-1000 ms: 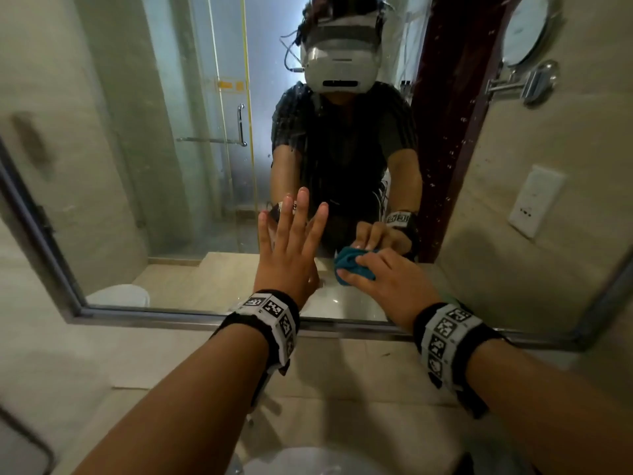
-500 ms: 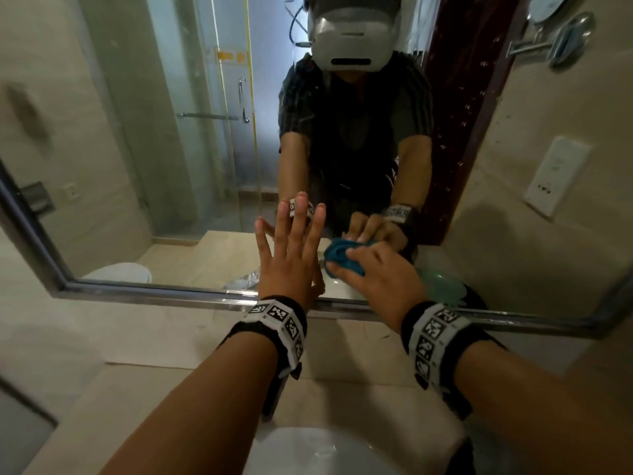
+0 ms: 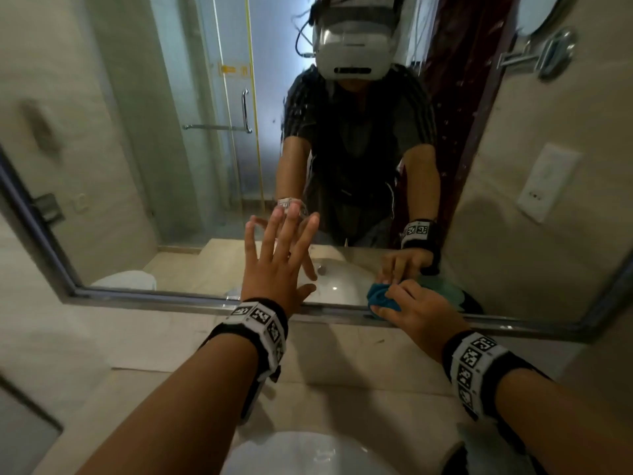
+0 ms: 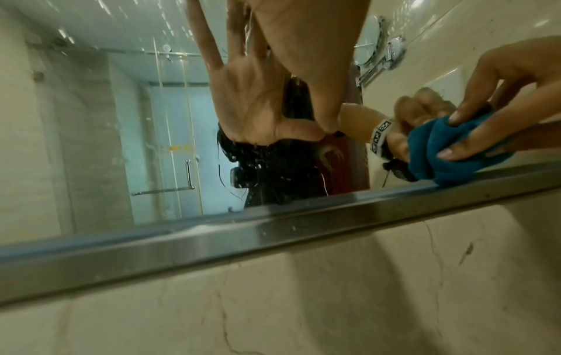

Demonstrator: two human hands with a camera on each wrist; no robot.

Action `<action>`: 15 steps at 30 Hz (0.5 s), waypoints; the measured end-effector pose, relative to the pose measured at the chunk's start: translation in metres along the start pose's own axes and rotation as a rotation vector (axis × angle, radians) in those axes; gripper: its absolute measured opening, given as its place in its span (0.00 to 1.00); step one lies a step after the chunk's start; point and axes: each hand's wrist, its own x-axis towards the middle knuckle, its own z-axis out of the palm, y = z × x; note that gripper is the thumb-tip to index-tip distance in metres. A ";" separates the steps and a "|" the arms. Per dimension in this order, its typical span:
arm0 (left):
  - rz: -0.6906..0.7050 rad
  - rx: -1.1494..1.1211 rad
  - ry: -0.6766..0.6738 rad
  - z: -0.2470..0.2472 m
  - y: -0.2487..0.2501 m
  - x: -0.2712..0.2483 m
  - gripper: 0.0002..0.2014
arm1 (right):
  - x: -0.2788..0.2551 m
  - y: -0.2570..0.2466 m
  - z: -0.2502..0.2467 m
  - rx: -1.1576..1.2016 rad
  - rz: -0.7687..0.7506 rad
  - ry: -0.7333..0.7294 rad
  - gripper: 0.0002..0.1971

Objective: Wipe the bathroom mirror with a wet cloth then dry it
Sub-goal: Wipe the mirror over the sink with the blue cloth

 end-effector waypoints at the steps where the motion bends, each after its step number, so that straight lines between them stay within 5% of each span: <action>1: 0.008 0.022 0.015 -0.007 -0.003 0.001 0.64 | 0.002 0.007 -0.006 -0.006 -0.006 0.018 0.18; 8: 0.010 -0.015 0.196 -0.102 -0.009 0.062 0.61 | 0.057 0.043 -0.084 -0.101 0.021 -0.023 0.30; 15: -0.025 -0.162 0.168 -0.223 -0.006 0.155 0.65 | 0.122 0.103 -0.177 -0.134 0.183 0.095 0.36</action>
